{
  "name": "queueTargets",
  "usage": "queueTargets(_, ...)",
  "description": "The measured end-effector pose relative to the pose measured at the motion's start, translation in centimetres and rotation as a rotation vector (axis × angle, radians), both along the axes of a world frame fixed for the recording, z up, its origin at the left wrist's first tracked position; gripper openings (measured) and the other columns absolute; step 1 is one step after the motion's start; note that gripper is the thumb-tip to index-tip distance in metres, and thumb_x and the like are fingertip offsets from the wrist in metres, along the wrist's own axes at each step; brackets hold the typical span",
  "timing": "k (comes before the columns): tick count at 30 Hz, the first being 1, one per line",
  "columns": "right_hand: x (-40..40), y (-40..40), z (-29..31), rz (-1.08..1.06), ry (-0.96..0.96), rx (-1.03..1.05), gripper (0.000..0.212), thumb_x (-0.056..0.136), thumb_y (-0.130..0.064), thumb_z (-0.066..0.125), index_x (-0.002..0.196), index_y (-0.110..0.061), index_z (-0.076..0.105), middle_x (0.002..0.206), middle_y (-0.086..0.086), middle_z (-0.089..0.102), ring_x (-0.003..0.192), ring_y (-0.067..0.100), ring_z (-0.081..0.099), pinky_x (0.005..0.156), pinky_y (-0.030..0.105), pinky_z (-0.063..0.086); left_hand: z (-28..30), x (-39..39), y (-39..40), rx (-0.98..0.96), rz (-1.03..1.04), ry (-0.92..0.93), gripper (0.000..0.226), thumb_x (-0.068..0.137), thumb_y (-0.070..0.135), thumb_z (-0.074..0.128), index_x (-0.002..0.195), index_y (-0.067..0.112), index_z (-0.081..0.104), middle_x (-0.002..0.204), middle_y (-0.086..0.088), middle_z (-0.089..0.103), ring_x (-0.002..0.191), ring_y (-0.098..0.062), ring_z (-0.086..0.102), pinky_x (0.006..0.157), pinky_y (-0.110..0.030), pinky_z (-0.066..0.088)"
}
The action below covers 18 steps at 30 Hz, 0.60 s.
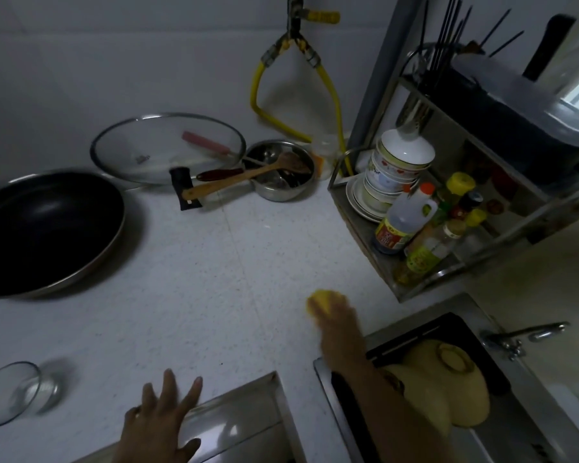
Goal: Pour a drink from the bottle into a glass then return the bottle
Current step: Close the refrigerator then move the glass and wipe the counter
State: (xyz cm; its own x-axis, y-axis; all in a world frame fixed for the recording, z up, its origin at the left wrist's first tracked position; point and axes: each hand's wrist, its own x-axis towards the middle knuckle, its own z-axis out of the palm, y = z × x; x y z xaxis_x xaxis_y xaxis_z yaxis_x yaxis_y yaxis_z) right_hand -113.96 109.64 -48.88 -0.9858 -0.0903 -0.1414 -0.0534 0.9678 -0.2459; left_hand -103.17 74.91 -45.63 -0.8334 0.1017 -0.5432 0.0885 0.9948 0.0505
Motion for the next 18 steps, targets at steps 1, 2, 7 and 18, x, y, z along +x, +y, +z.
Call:
queueTargets(1, -0.7, 2.5, -0.1, -0.046, 0.036, 0.019, 0.085, 0.072, 0.003, 0.065, 0.146, -0.028, 0.036, 0.149, 0.024, 0.038, 0.129, 0.053, 0.043, 0.103, 0.061, 0.042, -0.1, -0.1, -0.2, -0.011, 0.0, -0.003, 0.118, 0.016, 0.083, 0.063, 0.123, 0.035, 0.056, 0.117, -0.018, 0.061, 0.075, -0.049, 0.071, 0.039, -0.048, 0.054)
queueTargets(2, -1.2, 4.7, -0.2, -0.108, 0.02, 0.032, 0.087, 0.065, 0.004, 0.071, 0.141, -0.022, 0.039, 0.138, 0.029, 0.047, 0.116, 0.056, 0.053, 0.092, 0.062, 0.049, -0.1, -0.3, -0.2, -0.033, -0.007, -0.004, 0.118, 0.016, 0.083, 0.063, 0.123, 0.035, 0.056, 0.115, -0.019, 0.065, 0.076, -0.049, 0.071, 0.039, -0.049, 0.054)
queueTargets(7, -1.9, 5.0, 0.8, -0.463, -0.067, 0.015, 0.069, 0.087, -0.004, 0.051, 0.152, -0.021, 0.032, 0.158, 0.021, 0.024, 0.144, 0.047, 0.02, 0.118, 0.053, 0.019, 3.0, -0.9, 0.6, -0.067, -0.016, -0.155, 0.112, 0.051, 0.077, 0.064, 0.149, 0.037, 0.029, 0.155, -0.024, 0.035, 0.126, -0.057, 0.048, 0.083, -0.058, 0.054)
queueTargets(18, 6.1, -10.1, -1.1, 0.293, 0.111, -0.239, 0.069, 0.072, -0.002, 0.06, 0.135, -0.029, 0.054, 0.145, 0.01, 0.05, 0.138, 0.037, 0.029, 0.115, 0.037, 0.014, 2.7, -0.1, 0.8, 0.035, 0.013, -0.065, 0.093, 0.077, 0.06, 0.053, 0.155, 0.041, 0.005, 0.165, -0.015, -0.003, 0.146, -0.049, 0.013, 0.106, -0.051, 0.04)
